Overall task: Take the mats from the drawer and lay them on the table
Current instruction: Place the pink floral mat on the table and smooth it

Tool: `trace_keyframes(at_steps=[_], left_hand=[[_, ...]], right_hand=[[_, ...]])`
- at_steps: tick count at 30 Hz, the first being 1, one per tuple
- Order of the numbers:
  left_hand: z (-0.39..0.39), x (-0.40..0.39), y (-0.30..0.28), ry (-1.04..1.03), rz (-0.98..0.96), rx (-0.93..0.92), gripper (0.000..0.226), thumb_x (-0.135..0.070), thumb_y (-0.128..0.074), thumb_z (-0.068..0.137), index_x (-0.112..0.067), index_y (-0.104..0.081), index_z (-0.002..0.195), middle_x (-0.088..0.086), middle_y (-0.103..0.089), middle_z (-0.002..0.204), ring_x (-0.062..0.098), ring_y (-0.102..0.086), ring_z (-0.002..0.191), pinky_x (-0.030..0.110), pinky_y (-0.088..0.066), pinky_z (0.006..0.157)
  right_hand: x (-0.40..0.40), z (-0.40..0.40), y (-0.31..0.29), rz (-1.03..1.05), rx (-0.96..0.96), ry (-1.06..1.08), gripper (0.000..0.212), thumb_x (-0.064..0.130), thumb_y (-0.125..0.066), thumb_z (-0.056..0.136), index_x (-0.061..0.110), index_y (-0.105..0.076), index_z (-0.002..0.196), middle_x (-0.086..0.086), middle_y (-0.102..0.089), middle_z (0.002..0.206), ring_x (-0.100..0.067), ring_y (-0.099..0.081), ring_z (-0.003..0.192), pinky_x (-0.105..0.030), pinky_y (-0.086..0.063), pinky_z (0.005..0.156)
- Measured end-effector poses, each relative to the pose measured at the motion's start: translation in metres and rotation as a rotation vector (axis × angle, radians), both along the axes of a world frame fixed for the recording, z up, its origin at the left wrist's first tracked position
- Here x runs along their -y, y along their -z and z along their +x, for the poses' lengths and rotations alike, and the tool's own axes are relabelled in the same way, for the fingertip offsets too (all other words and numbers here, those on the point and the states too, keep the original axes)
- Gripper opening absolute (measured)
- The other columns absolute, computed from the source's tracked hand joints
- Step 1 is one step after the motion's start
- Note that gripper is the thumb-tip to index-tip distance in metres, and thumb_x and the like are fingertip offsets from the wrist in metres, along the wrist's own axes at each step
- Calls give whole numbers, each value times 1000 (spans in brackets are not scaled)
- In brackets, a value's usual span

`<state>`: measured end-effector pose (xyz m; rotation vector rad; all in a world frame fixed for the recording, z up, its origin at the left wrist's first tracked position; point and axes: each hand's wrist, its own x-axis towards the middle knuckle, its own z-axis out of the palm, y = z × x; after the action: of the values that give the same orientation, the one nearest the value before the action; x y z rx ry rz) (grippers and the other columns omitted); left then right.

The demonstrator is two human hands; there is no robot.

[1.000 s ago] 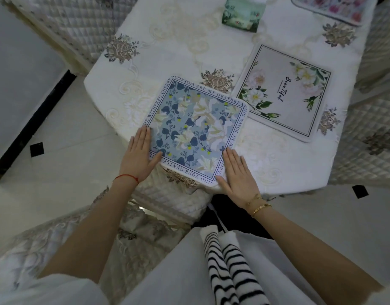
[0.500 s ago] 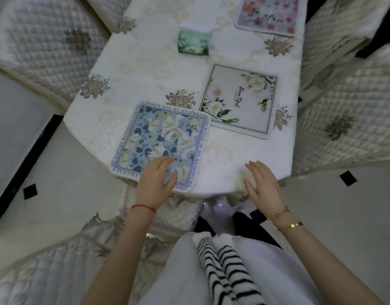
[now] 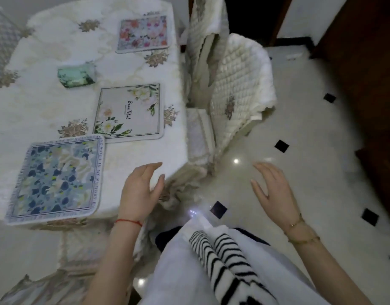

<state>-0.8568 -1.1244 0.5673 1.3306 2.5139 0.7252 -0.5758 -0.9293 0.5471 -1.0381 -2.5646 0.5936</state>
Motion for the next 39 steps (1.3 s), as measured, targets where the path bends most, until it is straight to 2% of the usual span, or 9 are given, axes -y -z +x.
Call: trace_keyframes(at_steps=[4,8,12,15,19,23,28,31,39], left_hand=[[76,-70,-11,98,20,7,42,-40,-45,91,-18,-61,123,3,-66,114,23,-58,108,33,-44,91],[142,-131,-24,171,70,30,29,-25,-60,94,-17,-62,121,3,-66,112,21,-60,101,26,-42,87],[180,-187,-28,245,69,18,28,-21,-61,93,-14,-64,120,6,-67,110,22,-60,101,30,-45,85],[197,-231,-25,298,50,5,28,-20,-62,92,-13,-64,119,6,-67,106,22,-61,96,25,-41,80],[212,-296,-15,365,22,-26,27,-17,-63,91,-12,-65,117,7,-65,96,25,-61,84,21,-36,70],[217,-371,-2,375,33,1,27,-21,-61,92,-14,-64,119,7,-66,103,23,-62,90,21,-39,77],[214,-483,0,315,47,28,27,-19,-62,92,-13,-65,118,9,-67,103,27,-64,84,24,-42,71],[206,-550,-11,295,77,9,27,-23,-59,92,-13,-66,117,8,-68,107,25,-64,96,22,-42,81],[164,-678,-28,194,63,-3,32,-29,-54,90,-12,-67,114,8,-69,105,24,-61,100,26,-41,85]], right_hand=[[-42,93,-9,24,-10,114,42,26,-50,96,4,-54,131,-12,-59,129,-28,-52,121,-39,-37,109],[-77,168,-18,24,-11,254,40,26,-51,96,5,-55,130,-12,-60,126,-28,-51,119,-28,-31,110],[-109,217,-15,-2,-12,366,39,26,-51,96,5,-56,129,-11,-60,124,-27,-51,118,-22,-28,109],[-135,238,-8,-21,-24,431,39,26,-51,96,5,-56,129,-11,-60,124,-27,-51,117,-20,-27,107],[-184,250,5,-35,-15,480,35,20,-56,98,5,-56,130,-12,-60,125,-25,-50,118,-17,-25,106],[-257,254,15,-41,-5,483,34,22,-55,98,6,-56,129,-11,-61,124,-24,-51,117,-16,-24,106],[-383,250,8,-59,38,458,38,25,-55,98,10,-54,133,-7,-59,129,-23,-51,122,-25,-31,107],[-462,239,-4,-31,25,413,37,26,-53,99,10,-53,133,-8,-59,129,-23,-51,122,-23,-30,107],[-632,187,-20,-5,-12,311,38,20,-56,97,8,-53,133,-9,-60,129,-23,-53,120,-25,-32,106]])
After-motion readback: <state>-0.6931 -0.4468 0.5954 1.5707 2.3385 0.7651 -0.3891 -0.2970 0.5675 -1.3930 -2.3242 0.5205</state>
